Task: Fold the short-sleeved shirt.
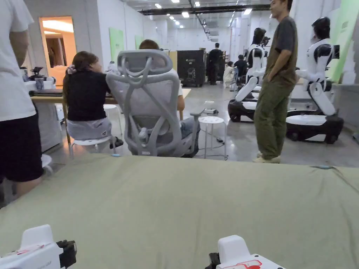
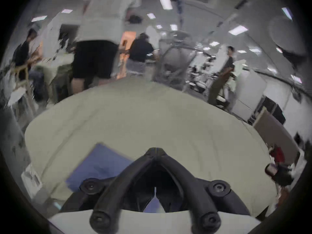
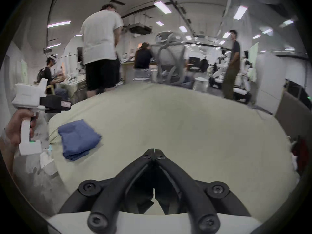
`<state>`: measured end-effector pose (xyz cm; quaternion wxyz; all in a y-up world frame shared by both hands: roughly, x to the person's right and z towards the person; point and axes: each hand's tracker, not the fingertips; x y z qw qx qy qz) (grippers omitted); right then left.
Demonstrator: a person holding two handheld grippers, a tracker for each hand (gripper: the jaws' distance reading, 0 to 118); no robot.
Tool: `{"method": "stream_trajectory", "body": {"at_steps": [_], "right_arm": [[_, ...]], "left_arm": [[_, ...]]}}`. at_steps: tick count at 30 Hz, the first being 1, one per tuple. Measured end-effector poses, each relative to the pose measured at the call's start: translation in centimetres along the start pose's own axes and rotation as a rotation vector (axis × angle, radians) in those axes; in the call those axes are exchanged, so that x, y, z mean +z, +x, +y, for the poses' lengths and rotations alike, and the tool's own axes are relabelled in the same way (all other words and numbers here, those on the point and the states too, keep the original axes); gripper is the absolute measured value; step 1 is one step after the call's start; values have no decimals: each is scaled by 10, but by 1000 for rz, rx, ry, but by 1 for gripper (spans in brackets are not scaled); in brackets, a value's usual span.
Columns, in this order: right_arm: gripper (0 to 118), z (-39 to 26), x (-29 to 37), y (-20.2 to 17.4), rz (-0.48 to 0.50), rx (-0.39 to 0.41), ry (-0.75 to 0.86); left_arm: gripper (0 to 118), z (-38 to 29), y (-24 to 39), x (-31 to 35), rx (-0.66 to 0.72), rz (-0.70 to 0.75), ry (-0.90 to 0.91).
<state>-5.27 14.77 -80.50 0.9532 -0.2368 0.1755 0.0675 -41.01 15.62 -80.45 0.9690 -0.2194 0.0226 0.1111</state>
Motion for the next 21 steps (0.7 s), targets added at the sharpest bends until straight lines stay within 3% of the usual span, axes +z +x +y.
{"method": "stream_trajectory", "body": {"at_steps": [4,7,11,17,21], "right_arm": [[0,10,51,73,-155,16,59],[0,22,83,125,-237,-17,107],[0,35,120,179,-337,8,184],[0,51,140,240,-363,-27,219],[0,51,143,251,-352,-29,211]], "left_arm": [[0,5,107,3,-182,-67,104],[0,12,183,12,-272,-105,174],[0,23,260,25,-313,-126,240],[0,30,329,31,-332,-135,267],[0,32,348,37,-350,-120,285]]}}
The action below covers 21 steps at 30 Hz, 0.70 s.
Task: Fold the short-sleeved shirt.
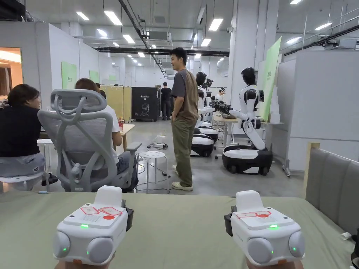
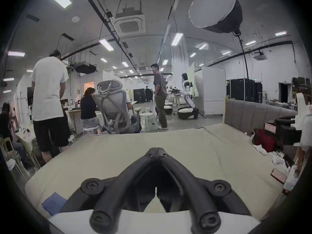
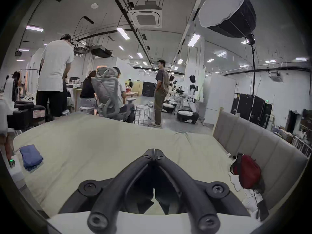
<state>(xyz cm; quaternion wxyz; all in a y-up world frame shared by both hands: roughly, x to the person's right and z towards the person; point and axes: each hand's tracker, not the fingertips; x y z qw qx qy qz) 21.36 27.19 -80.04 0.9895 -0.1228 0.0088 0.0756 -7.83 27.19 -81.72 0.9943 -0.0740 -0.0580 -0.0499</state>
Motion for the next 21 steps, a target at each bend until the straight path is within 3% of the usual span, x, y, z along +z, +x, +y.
{"method": "stream_trajectory", "body": {"at_steps": [3,8,15,20,21], "right_arm": [[0,-8,0,4,2,11,10],[0,-13,-1,10,10,-46,13],[2,-10,7,-2,9,-27,44],[27,-5,11,-8,19,-14,51],[34,-5,12,-8,19,-11,56]], "left_arm": [[0,3,-2,4,-2,26,12],[0,1,-13,11,10,44,14],[0,-6,-14,15,11,42,9],[23,-10,-18,21,45,52,28],[38,-11,-18,21,44,55,31]]}}
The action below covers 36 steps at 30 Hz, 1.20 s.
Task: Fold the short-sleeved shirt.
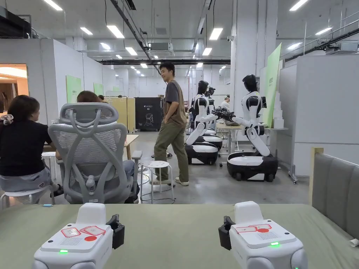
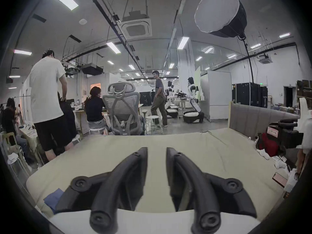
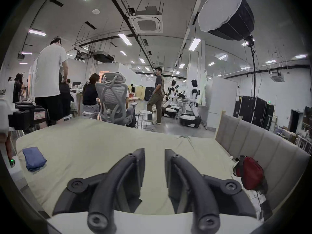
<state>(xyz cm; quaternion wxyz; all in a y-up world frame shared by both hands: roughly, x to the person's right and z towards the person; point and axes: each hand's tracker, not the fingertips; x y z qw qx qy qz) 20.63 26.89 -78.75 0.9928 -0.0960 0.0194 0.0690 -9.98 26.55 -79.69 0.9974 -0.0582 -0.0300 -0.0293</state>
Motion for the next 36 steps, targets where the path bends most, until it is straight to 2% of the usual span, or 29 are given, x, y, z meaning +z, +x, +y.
{"method": "stream_trajectory", "body": {"at_steps": [2,3,5,6,7,8,18,23,27,33,36], "right_arm": [[52,1,0,0,-2,-16,2],[65,1,0,1,2,-25,2],[84,0,-1,1,5,-39,-1],[102,0,-1,1,3,-42,-3],[115,-1,-3,1,1,-45,-8],[118,-2,-4,1,-2,-46,-13],[118,-5,1,6,-18,-84,-3],[118,-6,8,-3,-9,-99,-19],[118,-2,8,-13,-51,-70,-59],[118,2,10,-17,-147,-124,-68],[118,1,12,-21,-193,-106,-48]], "left_arm": [[65,-1,1,0,-2,3,6],[77,-1,1,0,0,-1,3],[91,-3,3,2,-2,-13,10],[103,-3,4,2,-5,-16,15],[111,-3,5,1,-6,-17,15],[117,-3,5,1,-7,-20,13],[118,2,3,9,5,-24,34],[118,-1,3,19,57,-11,36],[118,-1,2,21,45,-4,39],[118,1,-2,22,41,-1,37],[118,1,-4,21,42,1,34]]}}
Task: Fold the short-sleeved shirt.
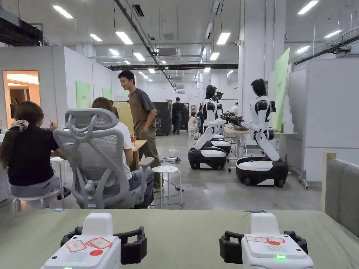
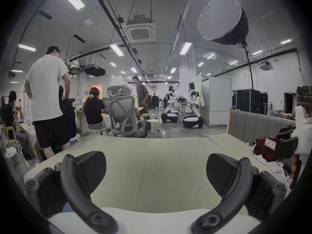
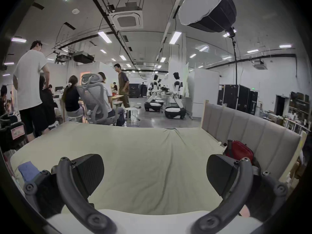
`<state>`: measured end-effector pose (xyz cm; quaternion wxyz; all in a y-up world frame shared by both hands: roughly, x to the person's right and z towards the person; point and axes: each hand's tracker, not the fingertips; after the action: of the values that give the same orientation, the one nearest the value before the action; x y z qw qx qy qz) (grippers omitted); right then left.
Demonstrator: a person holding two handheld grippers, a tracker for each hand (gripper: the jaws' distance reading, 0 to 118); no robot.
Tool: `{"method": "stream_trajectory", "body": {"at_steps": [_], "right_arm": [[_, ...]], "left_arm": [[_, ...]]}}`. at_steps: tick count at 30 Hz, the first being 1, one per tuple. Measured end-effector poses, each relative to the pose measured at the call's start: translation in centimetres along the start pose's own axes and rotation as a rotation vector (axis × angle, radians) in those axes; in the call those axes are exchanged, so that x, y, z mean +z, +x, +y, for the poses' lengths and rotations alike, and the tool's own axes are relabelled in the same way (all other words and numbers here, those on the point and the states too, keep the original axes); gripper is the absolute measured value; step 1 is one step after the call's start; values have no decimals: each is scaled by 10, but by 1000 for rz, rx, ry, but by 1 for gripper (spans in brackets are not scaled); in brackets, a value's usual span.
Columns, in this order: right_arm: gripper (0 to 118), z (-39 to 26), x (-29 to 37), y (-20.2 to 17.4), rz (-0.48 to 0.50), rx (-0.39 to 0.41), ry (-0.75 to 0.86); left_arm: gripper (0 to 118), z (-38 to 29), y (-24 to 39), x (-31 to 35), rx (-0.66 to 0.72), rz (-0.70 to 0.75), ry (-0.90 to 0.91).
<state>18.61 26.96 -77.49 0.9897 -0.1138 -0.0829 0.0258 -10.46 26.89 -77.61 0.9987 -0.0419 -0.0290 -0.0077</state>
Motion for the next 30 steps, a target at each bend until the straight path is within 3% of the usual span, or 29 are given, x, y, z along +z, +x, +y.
{"method": "stream_trajectory", "body": {"at_steps": [4,10,15,22,30], "right_arm": [[118,0,2,0,-31,-7,-2],[118,0,5,11,50,-105,-10],[118,0,8,16,61,-141,1],[118,-1,9,17,24,-123,21],[118,-2,12,15,56,-88,32]], "left_arm": [[118,-1,0,0,2,1,-2],[118,-4,3,0,-8,-5,-10],[118,-4,5,1,-16,-5,-5],[118,-5,8,2,-19,-12,-3],[118,-4,12,3,-22,-17,0]]}}
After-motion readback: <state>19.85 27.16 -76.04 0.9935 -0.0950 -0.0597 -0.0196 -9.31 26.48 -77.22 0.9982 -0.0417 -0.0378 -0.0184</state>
